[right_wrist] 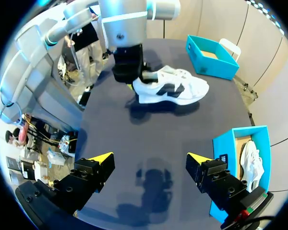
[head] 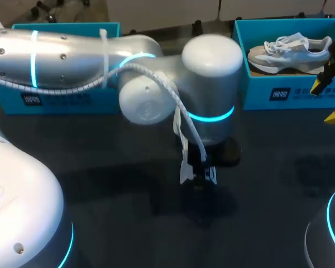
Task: Take the shoe out of the shoebox, open the shoe tongue, remove and reinsert the insole, then place the shoe into the shoebox
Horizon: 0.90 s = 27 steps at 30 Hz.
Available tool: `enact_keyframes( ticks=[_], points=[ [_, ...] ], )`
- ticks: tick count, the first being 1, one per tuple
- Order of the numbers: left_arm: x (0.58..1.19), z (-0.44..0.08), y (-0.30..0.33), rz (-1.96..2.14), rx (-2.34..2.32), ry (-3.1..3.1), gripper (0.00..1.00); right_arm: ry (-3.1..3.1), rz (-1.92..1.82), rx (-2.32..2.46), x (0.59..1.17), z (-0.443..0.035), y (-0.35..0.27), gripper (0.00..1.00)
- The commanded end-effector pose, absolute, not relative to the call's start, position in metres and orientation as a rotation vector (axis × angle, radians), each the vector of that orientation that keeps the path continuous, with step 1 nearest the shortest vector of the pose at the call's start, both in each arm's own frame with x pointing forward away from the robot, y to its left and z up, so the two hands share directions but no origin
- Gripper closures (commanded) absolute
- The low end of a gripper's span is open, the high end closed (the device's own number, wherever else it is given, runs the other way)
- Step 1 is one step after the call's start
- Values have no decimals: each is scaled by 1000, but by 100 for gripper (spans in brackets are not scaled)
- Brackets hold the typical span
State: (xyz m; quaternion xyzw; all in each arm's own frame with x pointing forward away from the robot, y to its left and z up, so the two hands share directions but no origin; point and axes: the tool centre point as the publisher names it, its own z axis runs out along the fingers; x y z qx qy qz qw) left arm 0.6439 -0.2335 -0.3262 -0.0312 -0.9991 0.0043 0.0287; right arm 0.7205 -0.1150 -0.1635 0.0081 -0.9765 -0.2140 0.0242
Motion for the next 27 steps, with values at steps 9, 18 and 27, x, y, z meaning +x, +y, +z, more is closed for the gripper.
enact_keyframes(
  ticks=[9,18,27],
  points=[
    [660,-234,-207,70,-117,-3098,100,-3020,-658,24,722,-164,-115,0],
    [660,-214,-200,69,-140,-3139,100,-3020,-658,24,722,-164,-115,0],
    [659,-212,-199,67,-154,-3155,100,-3020,-658,24,722,-164,-115,0]
  ],
)
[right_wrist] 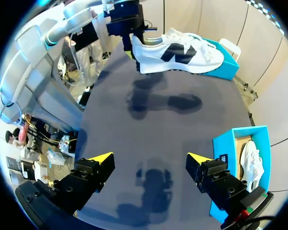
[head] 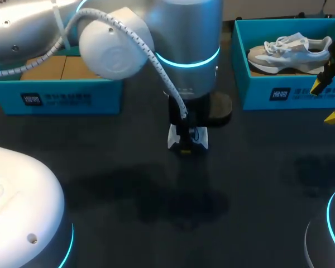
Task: Take the shoe out of the shoebox, open the shoe tongue, remove and reinsert the insole, then place the shoe into the shoebox
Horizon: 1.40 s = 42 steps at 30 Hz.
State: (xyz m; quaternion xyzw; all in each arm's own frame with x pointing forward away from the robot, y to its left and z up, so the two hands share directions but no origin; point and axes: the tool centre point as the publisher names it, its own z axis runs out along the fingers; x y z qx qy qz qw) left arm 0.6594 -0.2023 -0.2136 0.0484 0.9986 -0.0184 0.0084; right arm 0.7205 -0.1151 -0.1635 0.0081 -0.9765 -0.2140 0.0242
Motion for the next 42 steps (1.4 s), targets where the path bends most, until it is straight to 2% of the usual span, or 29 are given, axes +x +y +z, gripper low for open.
enact_keyframes(
  ticks=[1,11,24,42],
  points=[
    [659,-212,-199,-66,153,3119,100,-3020,-658,24,722,-164,-115,0],
    [663,-209,-196,-73,153,3133,100,-3020,-658,24,722,-164,-115,0],
    [701,-180,-145,-25,247,3131,100,-3020,-658,24,722,-164,-115,0],
    [775,-174,-70,-5,91,3132,100,-3020,-658,24,722,-164,-115,0]
  ],
)
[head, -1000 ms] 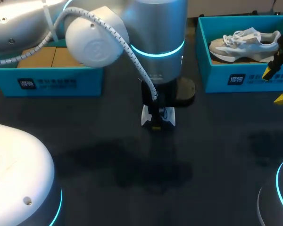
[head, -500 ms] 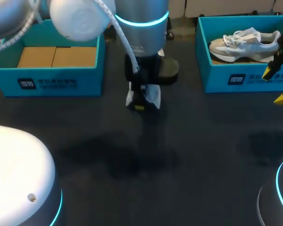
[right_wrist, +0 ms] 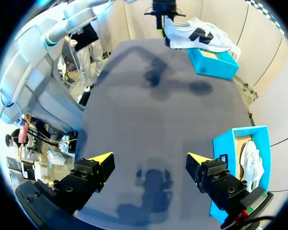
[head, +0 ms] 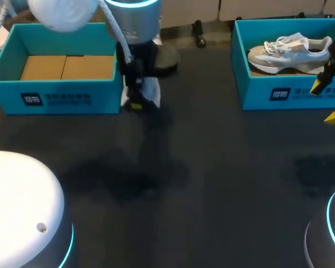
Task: Take the shoe out of the shoebox, open the shoe tongue, remove and reinsert the insole, then place the shoe into the shoebox
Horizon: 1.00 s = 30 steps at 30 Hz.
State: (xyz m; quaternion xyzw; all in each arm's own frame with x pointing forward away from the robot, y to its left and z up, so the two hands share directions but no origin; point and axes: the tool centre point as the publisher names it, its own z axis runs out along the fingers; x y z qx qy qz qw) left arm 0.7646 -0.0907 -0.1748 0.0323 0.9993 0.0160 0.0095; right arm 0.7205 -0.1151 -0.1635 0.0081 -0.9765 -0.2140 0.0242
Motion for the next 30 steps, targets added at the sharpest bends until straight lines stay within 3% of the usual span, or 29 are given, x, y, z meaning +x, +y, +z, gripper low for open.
enact_keyframes(
  ticks=[1,30],
  points=[
    [778,-174,-67,-6,70,3130,100,-3020,-658,24,722,-164,-115,0],
    [860,-185,65,-40,283,3123,100,-3020,-658,24,722,-164,-115,0]
  ],
)
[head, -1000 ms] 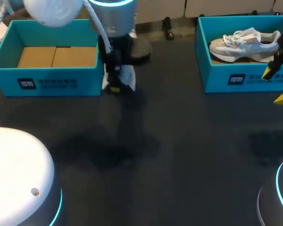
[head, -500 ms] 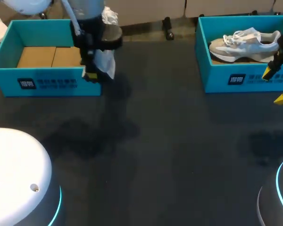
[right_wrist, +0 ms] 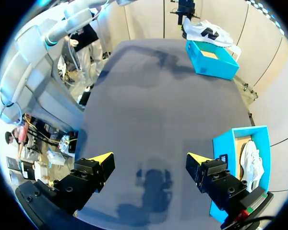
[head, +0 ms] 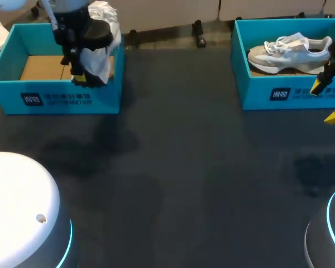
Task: Take the shoe out of the shoebox, open the shoe tongue, remove and reinsert the insole, then place the shoe into the shoebox
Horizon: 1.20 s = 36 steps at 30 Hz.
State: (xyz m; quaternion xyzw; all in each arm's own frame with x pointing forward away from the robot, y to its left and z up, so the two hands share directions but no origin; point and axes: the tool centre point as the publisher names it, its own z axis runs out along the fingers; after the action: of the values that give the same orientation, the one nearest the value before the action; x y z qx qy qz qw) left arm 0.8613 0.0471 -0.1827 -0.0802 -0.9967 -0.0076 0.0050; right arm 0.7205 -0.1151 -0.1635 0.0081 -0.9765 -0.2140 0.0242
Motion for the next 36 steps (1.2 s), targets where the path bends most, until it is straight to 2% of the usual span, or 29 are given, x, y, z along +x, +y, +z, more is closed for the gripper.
enact_keyframes(
  ticks=[1,19,36],
  points=[
    [861,-186,71,52,-294,-3130,100,-3020,-658,24,722,-164,-115,0],
    [889,-189,172,61,-48,-3139,100,-3020,-658,24,722,-164,-115,0],
    [920,-179,255,10,-315,-3081,100,-3020,-658,24,722,-164,-115,0]
  ],
)
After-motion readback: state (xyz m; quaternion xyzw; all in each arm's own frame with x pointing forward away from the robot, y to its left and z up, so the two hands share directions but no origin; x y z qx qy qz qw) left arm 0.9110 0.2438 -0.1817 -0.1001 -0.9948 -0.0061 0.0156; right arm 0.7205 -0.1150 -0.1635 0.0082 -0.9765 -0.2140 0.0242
